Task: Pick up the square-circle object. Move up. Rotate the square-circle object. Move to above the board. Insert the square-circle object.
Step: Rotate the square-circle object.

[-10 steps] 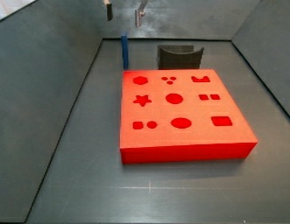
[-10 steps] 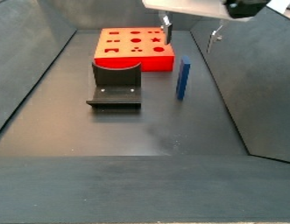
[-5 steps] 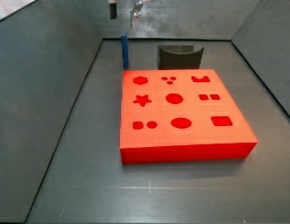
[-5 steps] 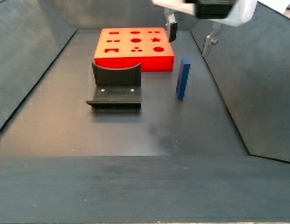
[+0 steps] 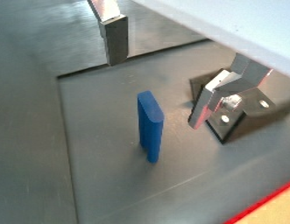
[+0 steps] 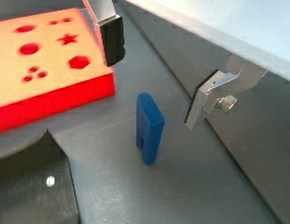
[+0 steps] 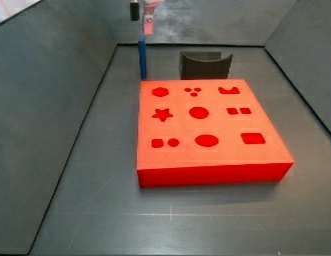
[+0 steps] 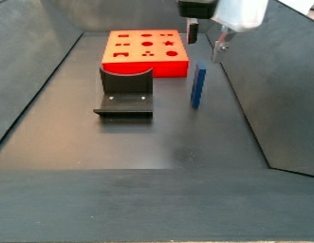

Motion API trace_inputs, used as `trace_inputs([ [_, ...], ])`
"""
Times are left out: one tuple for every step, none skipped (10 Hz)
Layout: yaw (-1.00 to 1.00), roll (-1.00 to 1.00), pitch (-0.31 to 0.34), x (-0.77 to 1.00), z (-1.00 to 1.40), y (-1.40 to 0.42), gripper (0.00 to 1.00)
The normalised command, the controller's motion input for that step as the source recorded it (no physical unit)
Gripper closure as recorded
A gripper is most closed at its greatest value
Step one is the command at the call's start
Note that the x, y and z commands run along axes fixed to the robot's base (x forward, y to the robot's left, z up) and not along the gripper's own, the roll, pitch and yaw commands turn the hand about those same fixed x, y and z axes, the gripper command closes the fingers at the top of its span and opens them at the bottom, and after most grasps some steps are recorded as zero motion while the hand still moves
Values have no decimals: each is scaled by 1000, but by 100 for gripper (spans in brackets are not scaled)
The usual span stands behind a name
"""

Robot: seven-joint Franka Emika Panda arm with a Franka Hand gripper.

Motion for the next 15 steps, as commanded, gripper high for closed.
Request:
trace_inputs([
  [-1000,-4,10,38,-35,14,0],
  [-1000,-4,12,38,-35,14,0],
  [-960,-5,15,38,-35,14,0],
  [-808,-5,15,38,-35,14,0],
  [-413,-5,15,38,-34,14,0],
  [-279,-5,14,38,-34,14,0],
  [-143,-5,14,0,-1000,0,0],
  [-100,-5,4,8,-1000,1,0],
  [-69,-10,-20,20,-1000,2,0],
  [-63,-14,-24,19,-1000,4,0],
  [-55,-24,-35,21,-833,6,0],
  [-50,-33,-38,21,-684,6,0],
  [-43,-44,-40,25,-487,6,0],
  [-40,-49,-37,25,-392,6,0],
  [-33,-59,-36,33,-209,8,0],
])
